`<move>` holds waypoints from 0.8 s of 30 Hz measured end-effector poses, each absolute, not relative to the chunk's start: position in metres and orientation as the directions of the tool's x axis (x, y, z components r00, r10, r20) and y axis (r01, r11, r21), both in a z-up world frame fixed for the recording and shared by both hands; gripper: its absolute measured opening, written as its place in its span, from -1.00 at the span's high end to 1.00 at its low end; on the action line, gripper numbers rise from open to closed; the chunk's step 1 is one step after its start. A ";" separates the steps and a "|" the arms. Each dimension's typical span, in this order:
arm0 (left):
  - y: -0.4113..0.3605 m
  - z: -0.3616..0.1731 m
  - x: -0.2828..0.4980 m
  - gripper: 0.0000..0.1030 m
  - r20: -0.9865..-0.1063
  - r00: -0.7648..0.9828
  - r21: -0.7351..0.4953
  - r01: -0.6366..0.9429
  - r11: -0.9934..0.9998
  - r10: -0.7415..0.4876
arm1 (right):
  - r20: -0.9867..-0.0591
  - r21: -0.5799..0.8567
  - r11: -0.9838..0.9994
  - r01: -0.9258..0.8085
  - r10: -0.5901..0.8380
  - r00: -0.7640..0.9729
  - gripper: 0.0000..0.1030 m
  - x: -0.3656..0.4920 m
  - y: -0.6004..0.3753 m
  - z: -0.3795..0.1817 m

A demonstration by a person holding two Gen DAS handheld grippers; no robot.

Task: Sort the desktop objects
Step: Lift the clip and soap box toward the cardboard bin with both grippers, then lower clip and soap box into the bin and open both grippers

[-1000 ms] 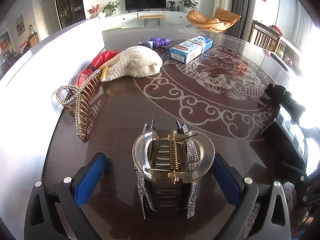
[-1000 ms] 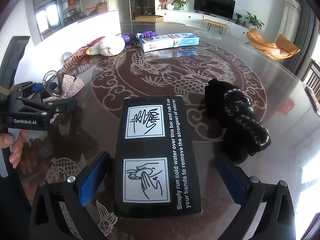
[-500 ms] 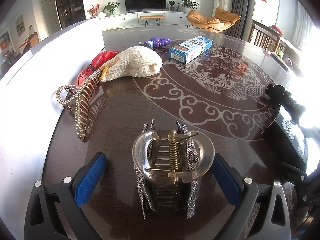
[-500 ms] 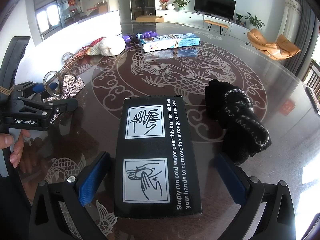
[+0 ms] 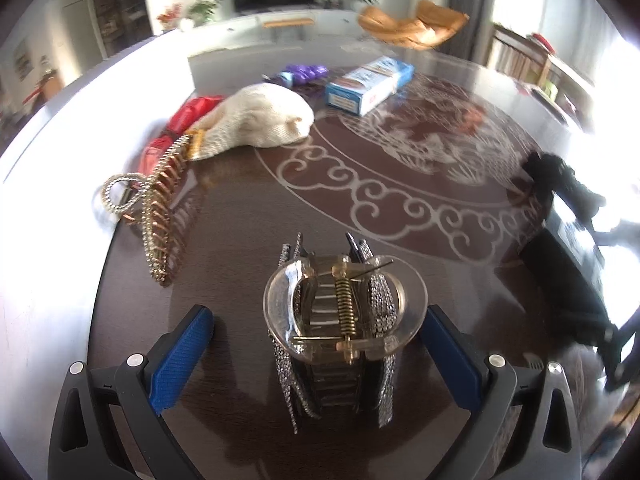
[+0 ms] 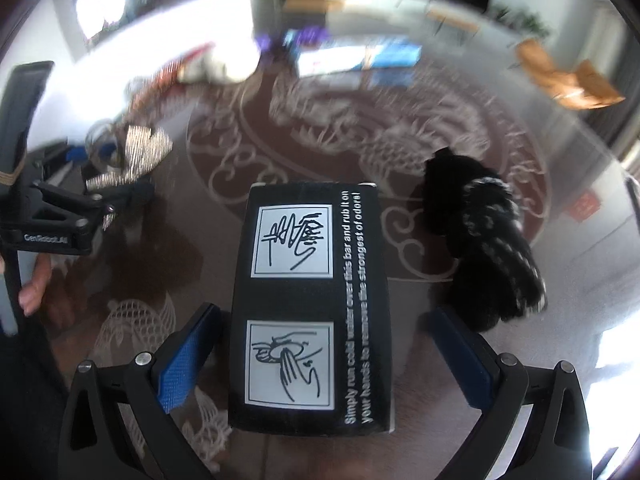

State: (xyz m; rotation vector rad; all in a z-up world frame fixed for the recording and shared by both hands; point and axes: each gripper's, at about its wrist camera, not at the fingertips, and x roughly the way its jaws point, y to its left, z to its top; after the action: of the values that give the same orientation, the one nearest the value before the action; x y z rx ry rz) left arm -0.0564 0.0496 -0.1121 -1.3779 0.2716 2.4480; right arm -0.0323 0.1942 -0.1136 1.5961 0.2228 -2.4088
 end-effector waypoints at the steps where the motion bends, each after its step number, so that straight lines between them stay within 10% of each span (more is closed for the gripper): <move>1: 0.051 -0.112 -0.060 -1.00 -0.865 -0.466 0.008 -0.383 -0.924 0.186 | -0.932 0.023 -0.956 0.292 -0.126 -0.339 -1.00 -0.037 0.195 -0.113; 3: 0.054 -0.111 -0.068 -0.97 -0.882 -0.431 0.007 -0.414 -0.910 0.190 | -0.949 0.040 -0.953 0.301 -0.130 -0.288 -0.71 -0.046 0.197 -0.110; 5: 0.052 -0.102 -0.067 -0.08 -0.861 -0.458 -0.008 -0.424 -0.906 0.222 | -0.952 0.004 -0.949 0.315 -0.100 -0.289 -0.16 -0.048 0.198 -0.105; 24: -0.097 0.064 -0.007 -0.02 -0.638 -0.715 -0.137 -0.260 -0.956 0.286 | -0.819 0.100 -0.911 0.400 -0.304 -0.487 -0.15 -0.053 0.122 0.019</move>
State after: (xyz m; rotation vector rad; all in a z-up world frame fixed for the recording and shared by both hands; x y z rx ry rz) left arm -0.0073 -0.0966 0.0637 -1.0000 -0.0534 2.6635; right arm -0.0535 0.1222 0.0193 1.2920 0.1441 -2.4003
